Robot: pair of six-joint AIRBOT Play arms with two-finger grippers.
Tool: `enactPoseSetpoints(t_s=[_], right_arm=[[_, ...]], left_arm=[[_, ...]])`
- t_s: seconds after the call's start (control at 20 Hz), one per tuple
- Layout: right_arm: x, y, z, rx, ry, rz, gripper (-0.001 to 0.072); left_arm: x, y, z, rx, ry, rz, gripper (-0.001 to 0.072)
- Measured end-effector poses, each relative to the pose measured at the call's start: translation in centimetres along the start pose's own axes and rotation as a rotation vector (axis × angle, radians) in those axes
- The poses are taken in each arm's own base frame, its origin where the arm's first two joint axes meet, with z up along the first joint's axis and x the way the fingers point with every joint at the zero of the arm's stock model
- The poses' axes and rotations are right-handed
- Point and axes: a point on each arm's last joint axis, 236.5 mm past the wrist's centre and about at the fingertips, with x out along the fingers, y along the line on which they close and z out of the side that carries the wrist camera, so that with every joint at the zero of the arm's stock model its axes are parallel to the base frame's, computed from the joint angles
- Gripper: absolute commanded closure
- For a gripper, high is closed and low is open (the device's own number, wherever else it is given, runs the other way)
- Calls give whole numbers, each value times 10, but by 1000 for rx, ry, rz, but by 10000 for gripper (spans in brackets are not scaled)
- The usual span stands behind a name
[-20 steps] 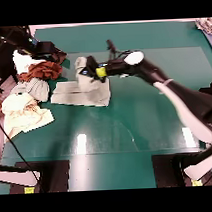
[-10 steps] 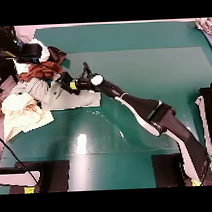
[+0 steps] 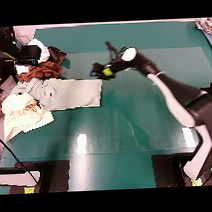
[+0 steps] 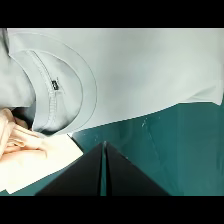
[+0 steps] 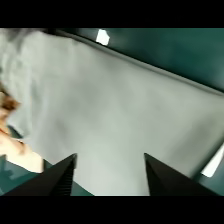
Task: Fold the shirts.
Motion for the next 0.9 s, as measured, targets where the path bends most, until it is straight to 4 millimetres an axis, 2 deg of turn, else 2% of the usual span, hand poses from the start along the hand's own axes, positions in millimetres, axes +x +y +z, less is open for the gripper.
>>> enactPoseSetpoints(t_s=[0.1, 0.15, 0.2, 0.3, 0.45, 0.65, 0.8, 0.9], right_arm=[[-34, -44, -6, 33, 5, -91, 8], [-43, -59, -11, 53, 8, -108, 8], [-50, -71, -18, 74, 13, -107, 8], [-52, -81, -30, 104, 12, -67, 8], [-39, -88, -51, 149, 12, -13, 8], [-6, -89, -78, 171, 12, -8, 8], [27, -68, -83, 202, -17, 58, 9], [53, -43, -78, 206, -45, 121, 21]], left_arm=[[0, 0, 1, 0, -5, -2, 648], [-1, -1, 1, 0, -8, -2, 648], [-1, -1, 2, 1, -13, -3, 648], [-3, -2, 4, 2, -31, -7, 648], [-7, -2, 4, 1, -56, -8, 648], [-14, -3, 1, 1, -76, -9, 648], [-18, -3, -1, 1, -82, -9, 648], [-19, -3, -4, 2, -78, -8, 648]])
